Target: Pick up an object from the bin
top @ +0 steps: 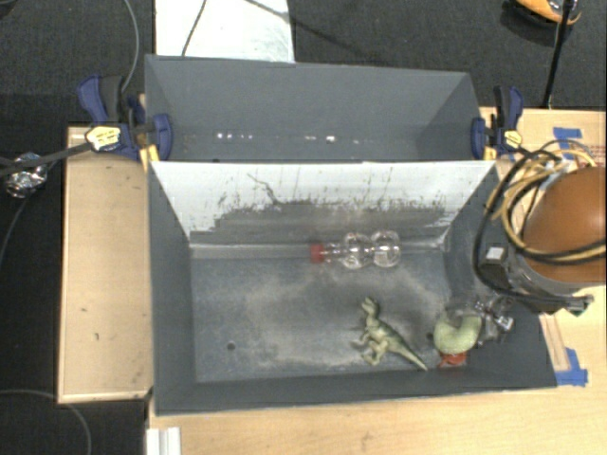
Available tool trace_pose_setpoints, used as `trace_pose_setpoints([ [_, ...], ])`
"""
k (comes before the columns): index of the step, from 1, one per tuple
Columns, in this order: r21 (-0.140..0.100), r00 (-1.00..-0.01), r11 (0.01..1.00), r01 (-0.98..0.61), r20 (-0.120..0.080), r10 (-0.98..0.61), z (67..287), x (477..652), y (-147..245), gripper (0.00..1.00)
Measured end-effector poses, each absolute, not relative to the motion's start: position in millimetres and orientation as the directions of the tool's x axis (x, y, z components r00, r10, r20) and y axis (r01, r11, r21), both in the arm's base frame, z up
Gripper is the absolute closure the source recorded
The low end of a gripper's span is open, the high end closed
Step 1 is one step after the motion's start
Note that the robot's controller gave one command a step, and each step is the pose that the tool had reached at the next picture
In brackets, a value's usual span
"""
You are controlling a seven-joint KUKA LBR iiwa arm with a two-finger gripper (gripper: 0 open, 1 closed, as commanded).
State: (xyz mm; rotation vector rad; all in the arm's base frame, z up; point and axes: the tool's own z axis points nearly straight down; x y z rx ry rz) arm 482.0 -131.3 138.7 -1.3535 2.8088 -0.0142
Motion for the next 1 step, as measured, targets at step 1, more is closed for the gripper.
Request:
trace_pose_setpoints([
  [1, -0.019, -0.623, 0.623, -0.782, -0.018, -0.782, 155.4, 481.9, -131.3, 1.00],
])
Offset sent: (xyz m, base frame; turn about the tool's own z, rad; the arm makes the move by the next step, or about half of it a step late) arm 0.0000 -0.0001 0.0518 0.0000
